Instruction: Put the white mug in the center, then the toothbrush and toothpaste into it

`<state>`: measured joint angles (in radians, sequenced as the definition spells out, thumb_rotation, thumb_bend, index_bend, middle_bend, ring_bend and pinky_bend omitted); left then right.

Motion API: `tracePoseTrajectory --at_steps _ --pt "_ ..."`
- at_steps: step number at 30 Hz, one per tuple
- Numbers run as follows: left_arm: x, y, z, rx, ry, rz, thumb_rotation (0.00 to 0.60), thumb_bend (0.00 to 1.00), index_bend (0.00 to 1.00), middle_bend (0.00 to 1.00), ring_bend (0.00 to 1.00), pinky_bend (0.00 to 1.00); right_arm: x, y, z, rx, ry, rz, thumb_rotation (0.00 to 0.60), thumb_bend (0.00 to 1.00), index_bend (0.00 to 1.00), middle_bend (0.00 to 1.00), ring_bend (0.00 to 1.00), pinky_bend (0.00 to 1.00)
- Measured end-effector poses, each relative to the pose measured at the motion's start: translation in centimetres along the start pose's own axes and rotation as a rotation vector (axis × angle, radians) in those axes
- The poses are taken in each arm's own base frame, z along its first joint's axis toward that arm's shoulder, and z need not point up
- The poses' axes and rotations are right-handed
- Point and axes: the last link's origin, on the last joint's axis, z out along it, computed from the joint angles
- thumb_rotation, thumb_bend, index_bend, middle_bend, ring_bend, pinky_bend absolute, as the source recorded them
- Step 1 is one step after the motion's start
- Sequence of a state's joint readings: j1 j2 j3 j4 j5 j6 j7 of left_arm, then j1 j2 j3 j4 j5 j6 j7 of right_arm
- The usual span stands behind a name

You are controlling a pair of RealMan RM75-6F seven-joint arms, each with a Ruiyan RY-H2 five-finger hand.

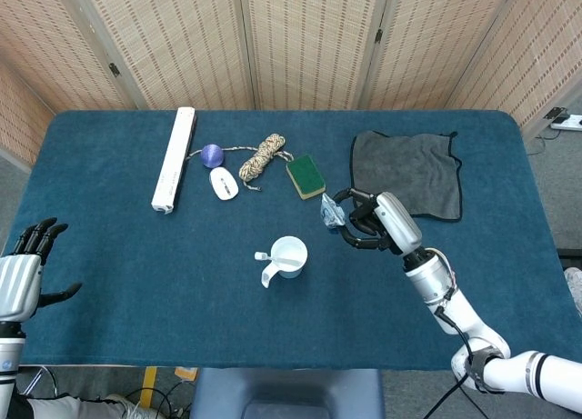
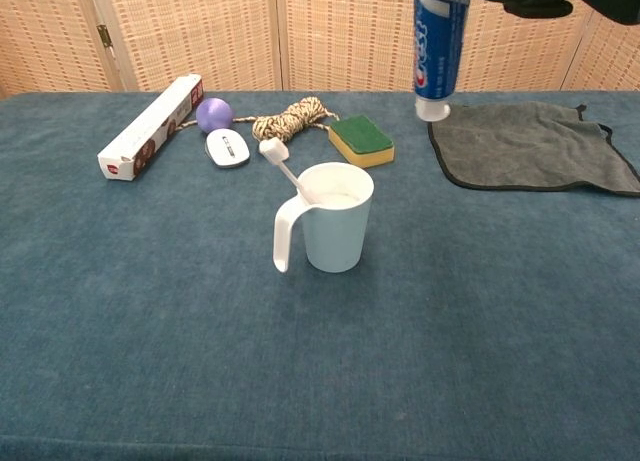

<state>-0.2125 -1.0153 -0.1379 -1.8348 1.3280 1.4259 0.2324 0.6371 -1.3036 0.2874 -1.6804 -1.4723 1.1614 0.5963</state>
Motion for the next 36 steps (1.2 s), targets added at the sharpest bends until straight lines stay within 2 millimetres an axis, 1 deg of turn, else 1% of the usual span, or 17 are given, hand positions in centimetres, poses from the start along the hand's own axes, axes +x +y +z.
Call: tracePoseTrajectory --at_steps 3,7,16,25,36 --pt "-0.1 0.0 0.0 0.004 -0.004 0.001 0.600 0.11 0.18 0.14 0.15 0.55 -0.5 -0.6 0.7 -0.002 -0.029 0.021 0.600 0.62 0.81 1.00 1.00 0.99" --pt "-0.2 -0.2 0.0 0.009 -0.005 0.002 0.600 0.11 0.18 0.14 0.15 0.55 -1.8 -0.9 1.4 -0.004 -0.071 0.035 0.600 0.61 0.81 1.00 1.00 0.99" --pt "-0.4 -0.5 0.2 0.018 -0.009 0.003 0.600 0.12 0.18 0.14 0.15 0.55 -4.6 -0.7 2.8 -0.016 -0.133 0.041 0.600 0.61 0.81 1.00 1.00 0.99" --pt "-0.8 -1.0 0.1 0.027 -0.018 -0.001 0.600 0.11 0.18 0.14 0.15 0.55 -6.3 0.4 2.8 -0.050 -0.174 0.032 0.600 0.60 0.81 1.00 1.00 0.99" --pt "-1.2 -1.6 -0.2 0.040 -0.029 -0.007 0.600 0.12 0.18 0.14 0.15 0.55 -8.1 1.9 2.7 -0.083 -0.222 0.024 0.600 0.55 0.81 1.00 1.00 0.99"
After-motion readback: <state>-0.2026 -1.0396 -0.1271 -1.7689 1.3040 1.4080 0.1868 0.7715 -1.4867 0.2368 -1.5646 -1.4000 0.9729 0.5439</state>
